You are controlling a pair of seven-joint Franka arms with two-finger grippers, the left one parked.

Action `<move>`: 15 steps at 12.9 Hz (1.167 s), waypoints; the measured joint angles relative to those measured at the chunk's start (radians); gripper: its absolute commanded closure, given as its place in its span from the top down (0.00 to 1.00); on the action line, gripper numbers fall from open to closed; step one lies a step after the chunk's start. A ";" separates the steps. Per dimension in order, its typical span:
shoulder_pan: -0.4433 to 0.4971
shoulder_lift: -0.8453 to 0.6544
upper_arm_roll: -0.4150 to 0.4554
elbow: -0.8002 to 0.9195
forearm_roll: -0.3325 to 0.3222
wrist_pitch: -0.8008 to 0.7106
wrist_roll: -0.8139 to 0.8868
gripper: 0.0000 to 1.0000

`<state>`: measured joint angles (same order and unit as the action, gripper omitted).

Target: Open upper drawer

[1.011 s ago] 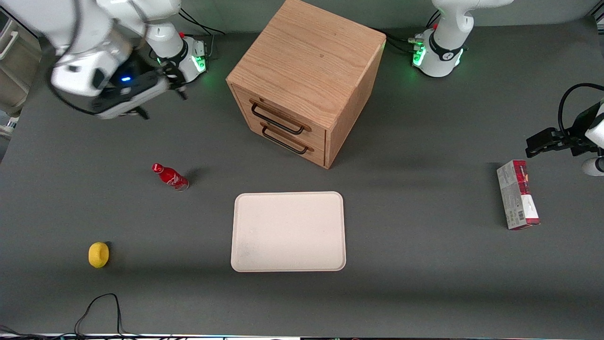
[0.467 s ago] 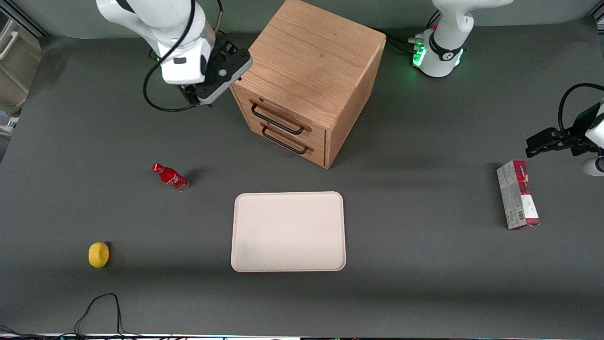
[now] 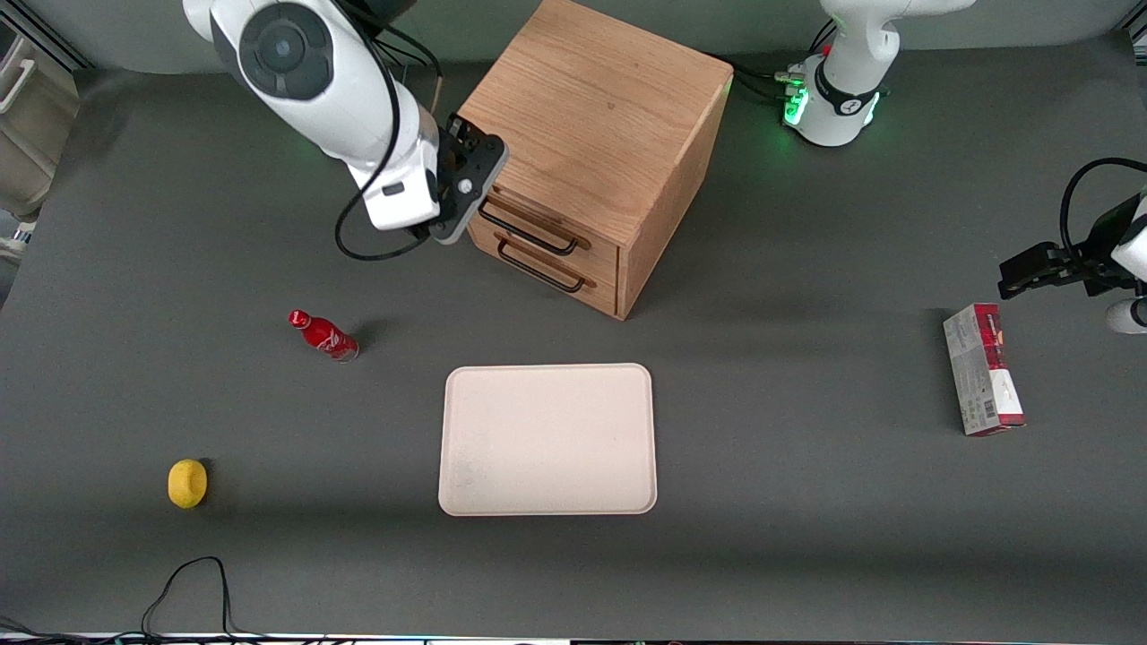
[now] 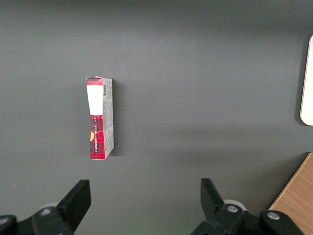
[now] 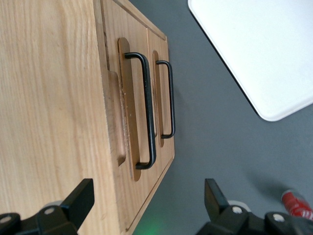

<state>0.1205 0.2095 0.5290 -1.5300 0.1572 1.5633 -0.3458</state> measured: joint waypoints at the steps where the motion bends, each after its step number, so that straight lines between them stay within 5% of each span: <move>1: 0.000 0.011 0.000 0.000 0.000 0.011 -0.015 1.00; 15: 0.034 0.054 0.006 -0.252 -0.009 0.391 -0.110 1.00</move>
<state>0.1540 0.2632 0.5347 -1.7818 0.1484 1.9539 -0.4558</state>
